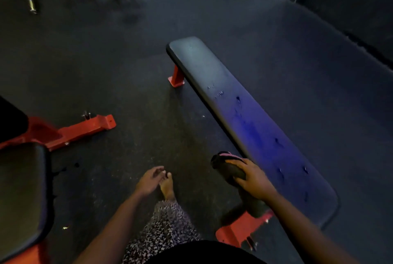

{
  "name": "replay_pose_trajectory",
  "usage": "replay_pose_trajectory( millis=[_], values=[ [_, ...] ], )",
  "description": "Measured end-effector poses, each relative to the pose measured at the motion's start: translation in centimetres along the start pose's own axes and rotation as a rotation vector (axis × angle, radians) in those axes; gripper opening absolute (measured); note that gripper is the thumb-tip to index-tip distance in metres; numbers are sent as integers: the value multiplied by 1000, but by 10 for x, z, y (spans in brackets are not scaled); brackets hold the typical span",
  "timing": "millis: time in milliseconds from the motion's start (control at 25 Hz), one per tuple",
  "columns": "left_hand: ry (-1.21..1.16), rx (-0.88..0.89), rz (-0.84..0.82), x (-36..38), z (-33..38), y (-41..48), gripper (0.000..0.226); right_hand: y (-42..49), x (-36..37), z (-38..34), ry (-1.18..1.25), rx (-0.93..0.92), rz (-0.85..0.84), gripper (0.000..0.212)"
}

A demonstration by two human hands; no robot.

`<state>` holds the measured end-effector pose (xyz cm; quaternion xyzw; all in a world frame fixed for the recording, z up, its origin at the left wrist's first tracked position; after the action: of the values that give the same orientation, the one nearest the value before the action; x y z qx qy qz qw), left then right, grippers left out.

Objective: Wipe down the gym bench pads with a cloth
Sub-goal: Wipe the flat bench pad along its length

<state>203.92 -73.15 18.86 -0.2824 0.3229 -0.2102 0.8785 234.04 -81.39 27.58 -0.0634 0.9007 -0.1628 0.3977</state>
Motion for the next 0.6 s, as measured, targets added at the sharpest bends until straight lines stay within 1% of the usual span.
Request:
replay_pose_trajectory(
  millis=[120, 200, 360, 480, 600],
  values=[
    [-167, -123, 74, -50, 22, 57, 35, 97, -38, -49, 39, -76, -12, 52],
    [-276, -145, 135, -85, 47, 103, 39, 170, -65, -75, 25, -122, -16, 53],
    [-395, -142, 220, -129, 119, 183, 45, 287, -107, -110, -36, -175, 38, 57],
    [-497, -106, 235, -144, 179, 237, 48, 356, -129, -117, -94, -182, 21, 59],
    [-557, -76, 207, -155, 237, 301, 48, 438, -150, -113, -116, -206, -19, 59]
  ],
)
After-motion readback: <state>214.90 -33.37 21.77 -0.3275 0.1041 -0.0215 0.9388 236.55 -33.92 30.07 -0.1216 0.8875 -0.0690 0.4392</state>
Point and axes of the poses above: each hand's wrist, its own y-axis towards the middle knuckle, its own x-axis out of the palm, z = x × y, the point moved 2 cm from there along y, towards the middle knuckle, and after that the axes turned 13 degrees about y, right-handed, at the moved point
